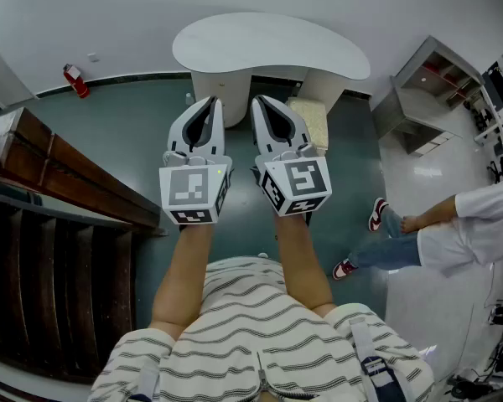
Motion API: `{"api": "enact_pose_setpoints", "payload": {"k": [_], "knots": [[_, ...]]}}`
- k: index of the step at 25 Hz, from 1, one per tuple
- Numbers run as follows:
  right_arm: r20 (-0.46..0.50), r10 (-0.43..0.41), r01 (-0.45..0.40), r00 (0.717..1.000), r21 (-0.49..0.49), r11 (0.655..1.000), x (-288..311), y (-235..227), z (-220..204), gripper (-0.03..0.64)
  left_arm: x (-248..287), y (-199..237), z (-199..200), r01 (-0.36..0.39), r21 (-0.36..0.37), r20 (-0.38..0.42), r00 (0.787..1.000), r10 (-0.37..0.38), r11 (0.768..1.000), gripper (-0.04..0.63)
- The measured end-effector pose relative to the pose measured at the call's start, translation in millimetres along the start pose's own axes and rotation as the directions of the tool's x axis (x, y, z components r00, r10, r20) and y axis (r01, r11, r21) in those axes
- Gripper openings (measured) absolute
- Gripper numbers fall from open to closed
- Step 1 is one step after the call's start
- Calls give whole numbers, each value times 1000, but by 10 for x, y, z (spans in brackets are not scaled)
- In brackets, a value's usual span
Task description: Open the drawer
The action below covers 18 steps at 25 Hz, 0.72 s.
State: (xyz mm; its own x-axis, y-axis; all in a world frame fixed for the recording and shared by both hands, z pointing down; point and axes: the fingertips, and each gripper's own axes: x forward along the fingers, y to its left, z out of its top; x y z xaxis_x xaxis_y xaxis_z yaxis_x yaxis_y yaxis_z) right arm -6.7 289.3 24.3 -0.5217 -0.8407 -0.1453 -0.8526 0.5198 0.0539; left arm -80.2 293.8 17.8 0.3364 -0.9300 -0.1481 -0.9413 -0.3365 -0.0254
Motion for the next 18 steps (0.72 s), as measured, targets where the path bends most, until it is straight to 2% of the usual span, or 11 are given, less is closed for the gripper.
{"api": "enact_pose_setpoints", "payload": {"k": [10, 18], "knots": [[20, 18, -18, 1000, 16, 1000, -265, -331, 55, 12, 67, -404, -2, -26, 27, -1, 1000, 26, 999, 5], [20, 19, -19, 1000, 28, 999, -560, -750, -45, 14, 73, -756, -177, -96, 41, -17, 995, 97, 995, 5]]}}
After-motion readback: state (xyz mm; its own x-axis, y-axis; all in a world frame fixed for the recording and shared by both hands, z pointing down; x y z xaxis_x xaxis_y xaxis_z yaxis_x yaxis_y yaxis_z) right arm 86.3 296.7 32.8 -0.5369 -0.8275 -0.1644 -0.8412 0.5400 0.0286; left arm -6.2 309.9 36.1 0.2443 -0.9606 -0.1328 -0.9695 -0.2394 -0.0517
